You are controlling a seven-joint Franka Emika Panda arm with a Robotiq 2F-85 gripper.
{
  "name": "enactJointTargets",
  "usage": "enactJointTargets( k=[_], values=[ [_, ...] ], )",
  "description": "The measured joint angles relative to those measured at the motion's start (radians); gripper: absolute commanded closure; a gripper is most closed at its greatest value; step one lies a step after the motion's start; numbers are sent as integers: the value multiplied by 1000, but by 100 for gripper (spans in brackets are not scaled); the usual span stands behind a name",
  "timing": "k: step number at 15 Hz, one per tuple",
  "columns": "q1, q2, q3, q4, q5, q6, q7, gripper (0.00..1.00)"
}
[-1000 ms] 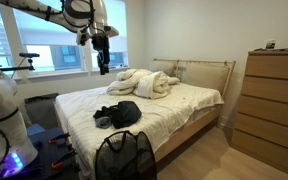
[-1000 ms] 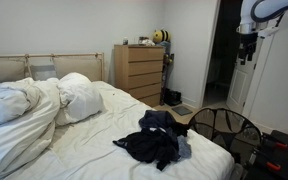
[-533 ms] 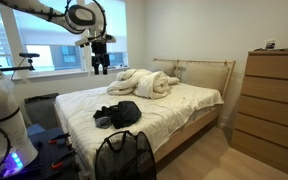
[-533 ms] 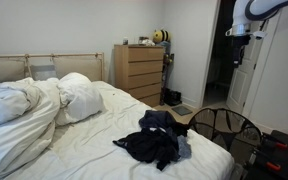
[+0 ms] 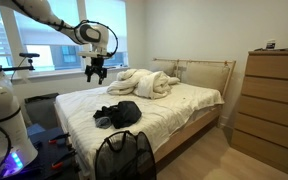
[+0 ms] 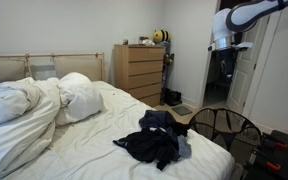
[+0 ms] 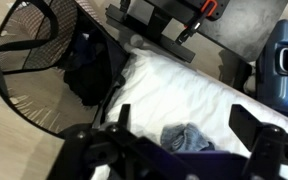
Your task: Put the black clothes in the black basket
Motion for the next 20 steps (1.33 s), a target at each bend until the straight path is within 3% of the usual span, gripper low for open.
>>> enactJointTargets(
  k=[7, 20],
  values=[
    [18, 221, 85, 57, 2, -6, -52, 0],
    [24, 582, 192, 50, 90, 537, 63, 0]
  ],
)
